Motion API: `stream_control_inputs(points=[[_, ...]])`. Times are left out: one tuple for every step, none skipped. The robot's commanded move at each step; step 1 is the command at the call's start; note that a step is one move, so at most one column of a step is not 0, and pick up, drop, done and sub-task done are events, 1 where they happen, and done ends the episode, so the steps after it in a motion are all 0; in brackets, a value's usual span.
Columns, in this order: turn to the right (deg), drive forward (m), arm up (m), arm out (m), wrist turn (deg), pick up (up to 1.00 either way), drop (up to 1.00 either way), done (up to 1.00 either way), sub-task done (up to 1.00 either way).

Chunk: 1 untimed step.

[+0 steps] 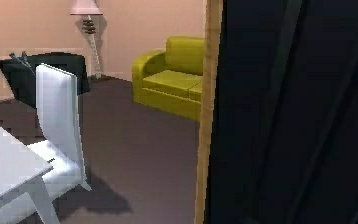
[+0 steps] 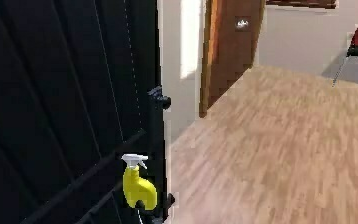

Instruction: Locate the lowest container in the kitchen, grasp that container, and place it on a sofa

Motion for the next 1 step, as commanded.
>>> stream_control_inputs(points=[[45.0, 0.00, 0.00, 0.00, 0.0, 0.00, 0.00, 0.00, 0.00]])
